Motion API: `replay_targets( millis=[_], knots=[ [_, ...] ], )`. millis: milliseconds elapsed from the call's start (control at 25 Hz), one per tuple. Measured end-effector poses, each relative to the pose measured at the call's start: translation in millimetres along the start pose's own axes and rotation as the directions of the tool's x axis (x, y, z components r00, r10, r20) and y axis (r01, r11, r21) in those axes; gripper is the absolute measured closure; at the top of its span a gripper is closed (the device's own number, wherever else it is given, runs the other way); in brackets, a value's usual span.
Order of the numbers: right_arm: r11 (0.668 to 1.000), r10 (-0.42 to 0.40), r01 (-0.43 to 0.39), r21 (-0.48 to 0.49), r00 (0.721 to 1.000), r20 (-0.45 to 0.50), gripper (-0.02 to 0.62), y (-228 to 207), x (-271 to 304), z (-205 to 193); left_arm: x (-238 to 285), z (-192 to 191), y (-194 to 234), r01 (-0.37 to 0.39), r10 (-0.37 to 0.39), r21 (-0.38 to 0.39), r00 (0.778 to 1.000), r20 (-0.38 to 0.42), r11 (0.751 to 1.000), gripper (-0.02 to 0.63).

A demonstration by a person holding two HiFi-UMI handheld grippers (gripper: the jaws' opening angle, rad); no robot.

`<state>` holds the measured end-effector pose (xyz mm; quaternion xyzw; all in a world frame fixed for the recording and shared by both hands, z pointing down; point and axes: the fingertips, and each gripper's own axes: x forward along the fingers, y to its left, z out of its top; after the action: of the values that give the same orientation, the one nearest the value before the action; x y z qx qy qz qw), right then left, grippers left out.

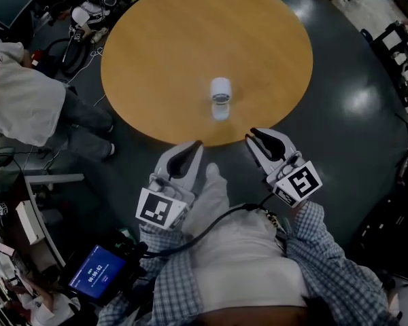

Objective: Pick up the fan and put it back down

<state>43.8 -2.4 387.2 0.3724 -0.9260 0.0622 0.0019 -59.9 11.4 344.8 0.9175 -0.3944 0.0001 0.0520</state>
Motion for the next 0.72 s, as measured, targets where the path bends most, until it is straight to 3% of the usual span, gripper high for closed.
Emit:
replay_targets(
  millis=[160,320,560,720],
  knots=[
    [0.997,0.043,-0.049,-0.059,0.994,-0.105,0.464,-14.2,39.5,-28.7,17.9,-4.2,32.9,0.038,-0.038,-0.024,0.999,-0.03,0.999,0.606],
    [0.991,0.089,-0.108,-0.079,0.974,-0.207,0.445,-27.8,65.0,-57.3,27.0,-14.0,50.3,0.05,-0.053,-0.057,0.997,-0.05,0.997,0.606],
    [0.981,0.173,-0.191,-0.039,0.945,-0.277,0.4,-57.6,88.3,-99.2,34.6,-29.2,70.1,-0.033,0.024,-0.105,0.995,-0.092,0.994,0.606],
    [0.959,0.262,-0.281,-0.021,0.918,-0.298,0.387,-39.0,125.8,-115.6,14.8,-41.9,96.6,-0.107,0.09,-0.125,0.987,-0.134,0.986,0.606]
  ],
)
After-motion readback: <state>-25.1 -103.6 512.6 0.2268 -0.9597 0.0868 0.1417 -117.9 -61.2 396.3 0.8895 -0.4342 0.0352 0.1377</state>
